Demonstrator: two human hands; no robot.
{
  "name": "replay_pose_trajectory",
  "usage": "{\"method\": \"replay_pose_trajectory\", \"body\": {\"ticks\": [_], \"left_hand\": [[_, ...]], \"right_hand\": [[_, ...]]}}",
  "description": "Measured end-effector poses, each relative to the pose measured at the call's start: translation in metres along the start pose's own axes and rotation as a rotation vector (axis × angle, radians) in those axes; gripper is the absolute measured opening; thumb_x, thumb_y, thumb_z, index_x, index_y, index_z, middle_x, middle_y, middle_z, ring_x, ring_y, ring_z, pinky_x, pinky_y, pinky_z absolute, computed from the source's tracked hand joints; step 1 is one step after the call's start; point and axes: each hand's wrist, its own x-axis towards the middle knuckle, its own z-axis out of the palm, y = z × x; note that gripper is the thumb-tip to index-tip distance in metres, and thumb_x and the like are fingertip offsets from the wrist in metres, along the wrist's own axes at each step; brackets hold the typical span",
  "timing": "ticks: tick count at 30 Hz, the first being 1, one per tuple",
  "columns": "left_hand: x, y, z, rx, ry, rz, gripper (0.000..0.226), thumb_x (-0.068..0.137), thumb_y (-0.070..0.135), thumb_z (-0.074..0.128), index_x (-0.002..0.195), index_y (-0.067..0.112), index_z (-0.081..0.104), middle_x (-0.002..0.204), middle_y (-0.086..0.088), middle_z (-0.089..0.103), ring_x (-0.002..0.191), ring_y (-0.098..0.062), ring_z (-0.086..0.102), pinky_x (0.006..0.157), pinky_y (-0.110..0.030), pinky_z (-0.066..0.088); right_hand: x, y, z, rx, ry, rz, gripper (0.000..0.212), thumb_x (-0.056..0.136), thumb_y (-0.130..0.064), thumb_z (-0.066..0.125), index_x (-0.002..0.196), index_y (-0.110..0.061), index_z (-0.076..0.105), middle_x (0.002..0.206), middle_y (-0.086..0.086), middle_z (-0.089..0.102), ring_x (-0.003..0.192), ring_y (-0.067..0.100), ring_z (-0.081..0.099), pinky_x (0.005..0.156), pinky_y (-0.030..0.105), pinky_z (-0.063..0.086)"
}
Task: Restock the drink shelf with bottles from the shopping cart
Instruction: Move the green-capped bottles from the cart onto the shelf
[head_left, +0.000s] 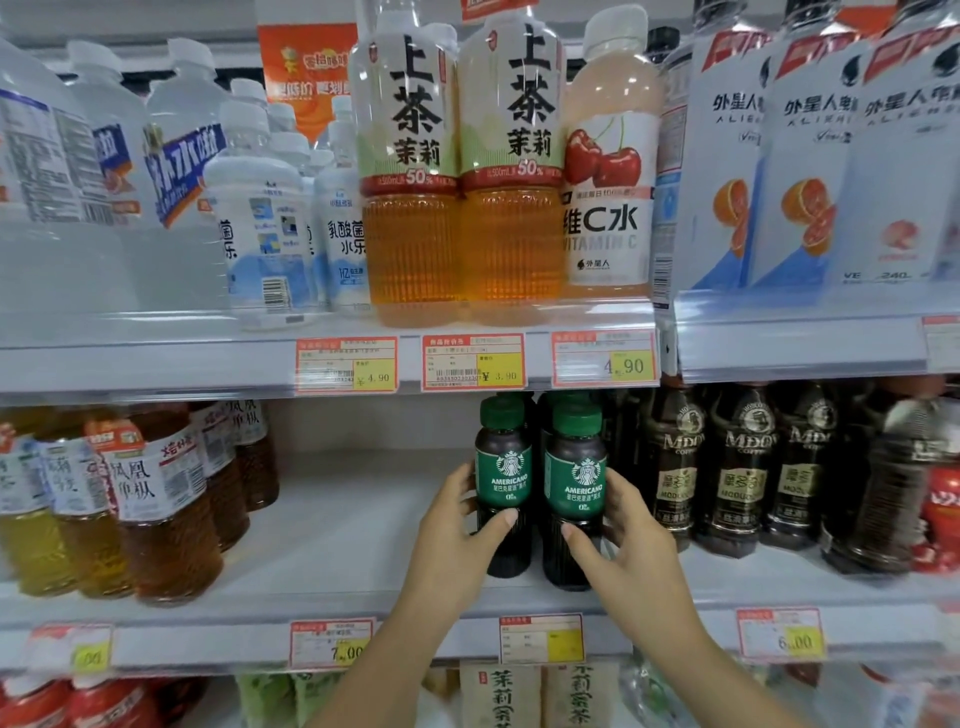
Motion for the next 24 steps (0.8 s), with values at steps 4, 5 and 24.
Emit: {"method": "replay_pose_trajectory", "body": {"ticks": [4,5,24], "left_hand": [[0.007,-0.001,0.005,0.003,-0.010,-0.002,0.049,0.088,0.009,0.062,0.117,0.041,0.038,0.109,0.032,0.047,0.103,0.012,0.048,0.082,-0.007,0.039],[0.009,-0.001,0.006,0.003,-0.010,-0.004,0.048,0.088,0.009,0.062,0.118,0.038,0.039,0.109,0.031,0.048,0.103,0.009,0.049,0.084,-0.009,0.039],[0.035,-0.005,0.027,0.055,0.037,-0.034,0.051,0.088,0.004,0.058,0.134,0.017,0.039,0.120,0.004,0.054,0.109,-0.006,0.049,0.090,-0.018,0.036]], "right_hand": [[0.001,0.001,0.003,-0.005,-0.003,0.006,0.062,0.083,-0.010,0.065,0.132,-0.034,0.036,0.119,-0.025,0.054,0.112,-0.014,0.048,0.087,0.000,0.036],[0.001,0.000,0.004,-0.015,-0.001,0.005,0.062,0.083,-0.010,0.065,0.132,-0.034,0.035,0.119,-0.026,0.053,0.112,-0.016,0.047,0.087,-0.001,0.035],[0.013,0.001,0.014,-0.062,-0.016,0.051,0.063,0.086,-0.013,0.062,0.138,-0.026,0.030,0.120,-0.012,0.057,0.110,0.002,0.054,0.090,0.014,0.041]]}}
